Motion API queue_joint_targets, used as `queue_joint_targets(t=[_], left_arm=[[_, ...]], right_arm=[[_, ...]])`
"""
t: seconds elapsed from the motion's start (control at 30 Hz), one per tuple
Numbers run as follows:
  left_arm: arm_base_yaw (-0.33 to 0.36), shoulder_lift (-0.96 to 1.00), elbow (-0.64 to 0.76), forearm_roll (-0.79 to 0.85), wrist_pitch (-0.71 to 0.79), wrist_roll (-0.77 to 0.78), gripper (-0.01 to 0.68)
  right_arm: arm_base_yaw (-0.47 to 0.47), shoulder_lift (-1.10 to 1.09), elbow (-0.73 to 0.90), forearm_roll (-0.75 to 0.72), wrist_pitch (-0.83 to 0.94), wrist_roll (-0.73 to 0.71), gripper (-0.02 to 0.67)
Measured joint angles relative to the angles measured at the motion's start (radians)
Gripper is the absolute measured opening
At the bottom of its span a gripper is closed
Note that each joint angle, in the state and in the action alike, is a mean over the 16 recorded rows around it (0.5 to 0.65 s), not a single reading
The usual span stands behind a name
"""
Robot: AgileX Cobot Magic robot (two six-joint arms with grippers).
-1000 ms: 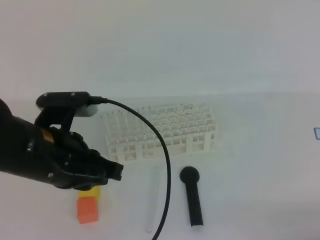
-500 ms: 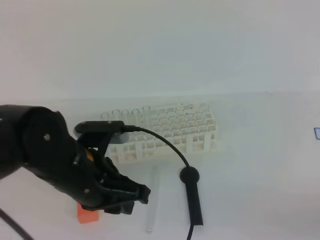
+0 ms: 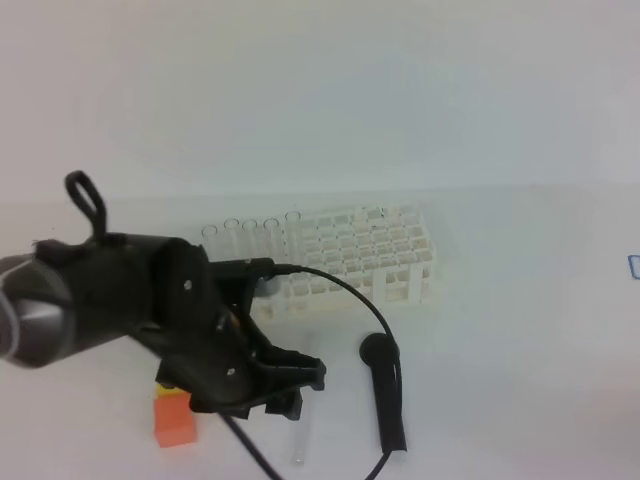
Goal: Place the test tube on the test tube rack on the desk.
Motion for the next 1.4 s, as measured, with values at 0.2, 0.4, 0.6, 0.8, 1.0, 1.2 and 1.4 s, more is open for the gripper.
queue_joint_targets(t=[0.2, 0.4, 0.6, 0.8, 1.0, 1.2, 1.4], left_arm=[[-0.001, 0.107, -0.084, 0.023, 0.044, 0.008, 0.421], [-0.023, 0.174, -0.173, 0.054, 0.133, 0.014, 0.423], [-0.067, 0.203, -0.224, 0.109, 0.203, -0.050, 0.424], [-0.108, 0.214, -0.234, 0.172, 0.225, -0.145, 0.425], [-0.120, 0.245, -0.234, 0.214, 0.223, -0.222, 0.425], [-0.120, 0.290, -0.236, 0.216, 0.219, -0.225, 0.415], [-0.120, 0.324, -0.239, 0.214, 0.219, -0.214, 0.342]], right_arm=[[0.000, 0.000, -0.057, 0.002, 0.137, -0.011, -0.001], [0.000, 0.000, -0.148, 0.005, 0.237, -0.107, -0.001], [0.000, 0.022, -0.250, 0.007, 0.325, -0.226, -0.001], [0.004, 0.058, -0.326, 0.006, 0.408, -0.324, -0.001], [0.014, 0.092, -0.365, 0.003, 0.454, -0.350, -0.001], [0.024, 0.099, -0.373, 0.002, 0.459, -0.359, -0.001], [0.028, 0.099, -0.373, 0.002, 0.461, -0.364, -0.001]])
